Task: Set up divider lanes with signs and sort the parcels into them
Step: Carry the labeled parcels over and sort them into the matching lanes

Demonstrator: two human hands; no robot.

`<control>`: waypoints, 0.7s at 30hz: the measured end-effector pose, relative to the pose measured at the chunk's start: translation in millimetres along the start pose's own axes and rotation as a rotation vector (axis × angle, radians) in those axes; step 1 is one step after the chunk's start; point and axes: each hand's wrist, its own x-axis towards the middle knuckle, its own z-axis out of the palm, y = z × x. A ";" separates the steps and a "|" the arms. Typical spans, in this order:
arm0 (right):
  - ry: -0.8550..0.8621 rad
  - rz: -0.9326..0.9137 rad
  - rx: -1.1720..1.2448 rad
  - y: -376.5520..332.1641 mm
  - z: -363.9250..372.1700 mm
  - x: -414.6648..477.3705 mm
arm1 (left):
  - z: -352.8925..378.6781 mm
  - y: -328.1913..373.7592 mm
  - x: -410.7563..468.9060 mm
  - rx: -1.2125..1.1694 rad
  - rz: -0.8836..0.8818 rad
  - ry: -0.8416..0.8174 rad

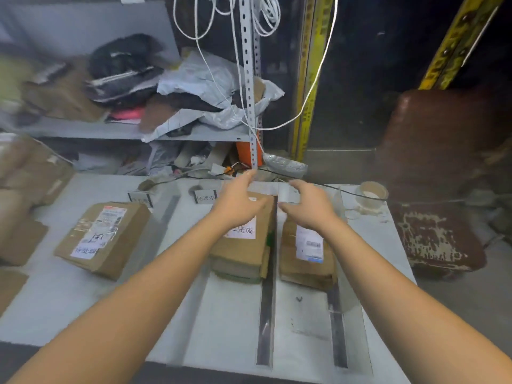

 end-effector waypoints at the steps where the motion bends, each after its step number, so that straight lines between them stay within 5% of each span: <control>1: -0.010 -0.054 -0.028 -18.3 3.2 3.2 | -18.5 -10.2 -1.5 0.171 0.029 0.038; 5: -0.050 -0.193 -0.132 -92.4 31.0 12.4 | -92.1 -65.7 -13.5 0.493 -0.036 0.142; 21: -0.082 -0.409 -0.389 -408.3 236.9 -3.6 | -369.7 -348.6 -126.2 0.786 -0.269 0.275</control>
